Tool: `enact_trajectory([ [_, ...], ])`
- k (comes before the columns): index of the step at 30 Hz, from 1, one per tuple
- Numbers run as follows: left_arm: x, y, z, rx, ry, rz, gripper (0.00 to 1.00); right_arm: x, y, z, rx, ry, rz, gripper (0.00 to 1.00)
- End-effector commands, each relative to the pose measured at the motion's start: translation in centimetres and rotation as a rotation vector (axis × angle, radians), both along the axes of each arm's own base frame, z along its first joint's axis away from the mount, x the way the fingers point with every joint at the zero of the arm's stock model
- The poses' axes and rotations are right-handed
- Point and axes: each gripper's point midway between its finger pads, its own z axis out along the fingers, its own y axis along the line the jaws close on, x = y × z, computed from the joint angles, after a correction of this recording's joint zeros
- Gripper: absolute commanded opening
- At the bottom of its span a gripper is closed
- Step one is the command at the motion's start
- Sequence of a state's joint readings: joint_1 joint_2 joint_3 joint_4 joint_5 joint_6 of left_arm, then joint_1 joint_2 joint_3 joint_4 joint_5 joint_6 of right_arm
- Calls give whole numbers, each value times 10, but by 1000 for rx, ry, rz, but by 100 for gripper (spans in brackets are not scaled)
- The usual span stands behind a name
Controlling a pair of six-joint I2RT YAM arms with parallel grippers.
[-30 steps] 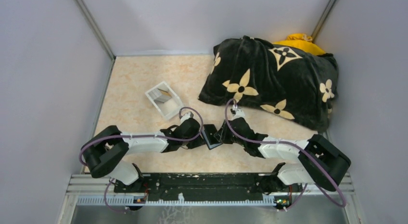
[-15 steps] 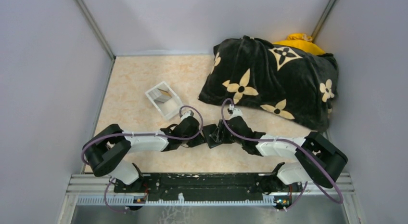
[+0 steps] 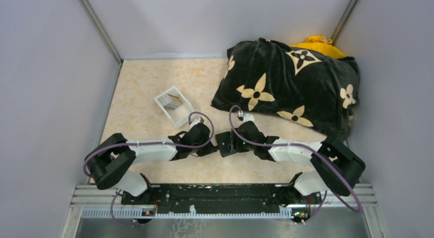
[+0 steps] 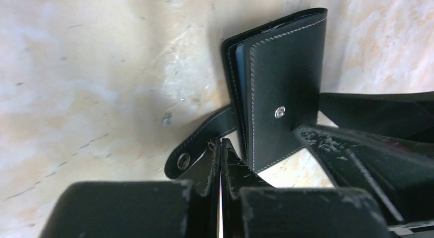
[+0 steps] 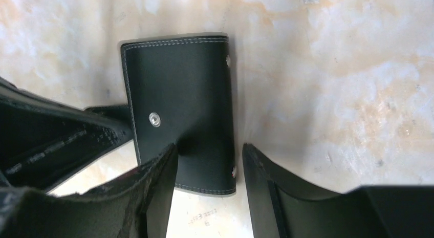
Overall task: Put the credit cards into the card holder
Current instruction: Close the card holder at the center of the board.
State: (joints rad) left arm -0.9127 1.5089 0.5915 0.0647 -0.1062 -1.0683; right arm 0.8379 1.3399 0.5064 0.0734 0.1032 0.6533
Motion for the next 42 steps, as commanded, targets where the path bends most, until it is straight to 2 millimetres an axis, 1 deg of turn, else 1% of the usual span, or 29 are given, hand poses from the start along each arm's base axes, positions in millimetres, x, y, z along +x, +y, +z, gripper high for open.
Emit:
enact_trajectory([
  [1, -23, 63, -33, 278, 78, 6, 0, 2, 6, -6, -39, 5, 40, 51],
  [9, -13, 54, -9, 256, 39, -3, 0, -1, 5, -21, -75, 35, 51, 51],
  [12, -8, 46, 6, 224, 12, -6, 0, -3, 6, -25, -67, 49, 53, 51],
  [14, -4, 40, 16, 202, -5, -14, 0, -5, 8, -26, -61, 58, 57, 51],
  [18, 3, 18, 39, 110, -54, -56, 0, -8, 9, -30, -55, 75, 63, 51],
  [20, 7, 11, 47, 86, -73, -66, 0, -9, 9, -31, -52, 83, 62, 51],
  [22, 10, 12, 49, 103, -76, -58, 0, -10, 9, -33, -51, 91, 63, 51],
  [26, 10, 24, 51, 138, -76, -34, 0, -13, 8, -39, -62, 108, 62, 46],
  [30, 11, 46, 47, 179, -75, 25, 0, -15, 7, -45, -66, 126, 60, 41],
  [32, 18, 55, 46, 175, -87, 59, 0, -16, 6, -48, -67, 132, 64, 38],
  [33, 24, 60, 46, 172, -95, 80, 0, -17, 5, -50, -70, 137, 66, 37],
  [35, 37, 64, 49, 161, -129, 92, 0, -17, 5, -50, -73, 139, 69, 35],
  [38, 58, 55, 58, 122, -190, 71, 0, -16, 5, -51, -77, 140, 73, 34],
  [42, 81, 34, 69, 90, -243, 11, 0, -15, 5, -53, -90, 141, 78, 33],
])
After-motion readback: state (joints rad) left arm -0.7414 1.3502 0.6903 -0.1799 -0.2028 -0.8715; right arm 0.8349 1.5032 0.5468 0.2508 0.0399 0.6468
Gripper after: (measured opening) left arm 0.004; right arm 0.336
